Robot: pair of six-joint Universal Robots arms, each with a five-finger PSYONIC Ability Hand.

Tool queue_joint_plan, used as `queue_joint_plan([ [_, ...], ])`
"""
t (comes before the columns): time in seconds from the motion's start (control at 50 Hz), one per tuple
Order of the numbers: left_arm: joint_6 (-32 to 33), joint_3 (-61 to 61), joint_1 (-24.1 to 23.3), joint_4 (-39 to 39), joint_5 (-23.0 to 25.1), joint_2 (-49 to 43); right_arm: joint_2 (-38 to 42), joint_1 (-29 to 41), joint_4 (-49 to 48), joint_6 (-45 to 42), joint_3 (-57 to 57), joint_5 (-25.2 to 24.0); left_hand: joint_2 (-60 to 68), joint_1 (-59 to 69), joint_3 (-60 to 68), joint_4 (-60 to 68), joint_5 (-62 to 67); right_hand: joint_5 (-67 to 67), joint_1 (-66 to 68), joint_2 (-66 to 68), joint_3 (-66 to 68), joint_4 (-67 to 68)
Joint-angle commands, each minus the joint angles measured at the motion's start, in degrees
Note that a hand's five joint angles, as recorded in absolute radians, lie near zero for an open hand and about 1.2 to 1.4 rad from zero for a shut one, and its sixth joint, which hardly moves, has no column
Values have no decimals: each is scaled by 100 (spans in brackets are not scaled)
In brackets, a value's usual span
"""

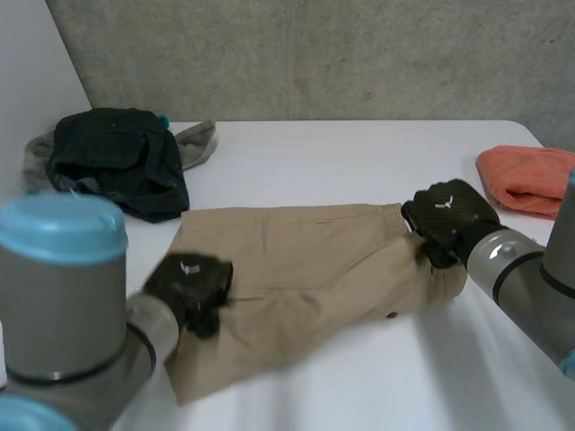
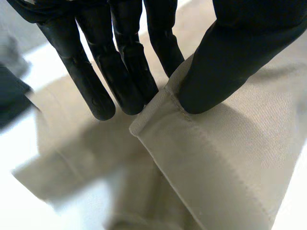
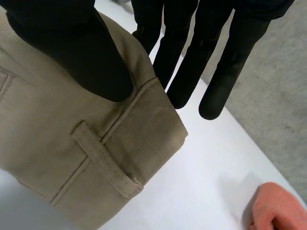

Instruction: Fold the laundry.

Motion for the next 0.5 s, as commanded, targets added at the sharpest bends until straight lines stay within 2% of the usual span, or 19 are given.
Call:
queue_joint_plan([
  [0.02, 639, 1078, 450, 485, -7, -279, 415, 57, -100, 17, -659, 35, 1164, 1354, 1195, 1154, 1342, 1167, 1635, 1219, 1141, 1111],
  [0.1, 1166, 1808, 564, 943, -78, -1017, 1039, 57, -398, -9, -1300, 88, 1164, 1354, 1195, 1154, 1342, 1167, 1635, 1219, 1141, 1111],
  [0.22, 2229, 2941, 1012, 1452, -131, -2124, 2103, 74, -1093, -53, -2232, 255, 1164, 1354, 1195, 1154, 1342, 1167, 1635, 1219, 1141, 1111],
  [0.3, 2792, 3619, 1083, 2128, -96, -2862, 2815, 74, -1620, -132, -2856, 317, 1164, 1354, 1195, 1154, 1342, 1167, 1635, 1219, 1141, 1111],
  [0.42, 3433, 4059, 1083, 3147, -69, -3654, 3949, 83, -2596, -141, -3709, 159, 1164, 1354, 1195, 1154, 1342, 1167, 1635, 1219, 1141, 1111],
  [0.44, 3452, 4059, 1083, 3228, -69, -3690, 4054, 92, -2657, -150, -3788, 141, 1164, 1354, 1195, 1154, 1342, 706, 1175, 759, 680, 651],
  [0.46, 3469, 4050, 1083, 3281, -69, -3716, 4160, 109, -2684, -141, -3876, 123, 1164, 1354, 1195, 1154, 1342, -880, -412, -828, -906, -936],
  [0.48, 3478, 4033, 1074, 3316, -60, -3725, 4326, 153, -2658, -150, -4025, 141, -566, -375, -535, -575, -387, -5642, -5174, -5590, -5668, -5698],
  [0.5, 3487, 4007, 1031, 3360, -25, -3725, 4371, 171, -2623, -176, -4044, 150, -4996, -4806, -4965, -5006, -4818, -5833, -5365, -5781, -5859, -5889],
])
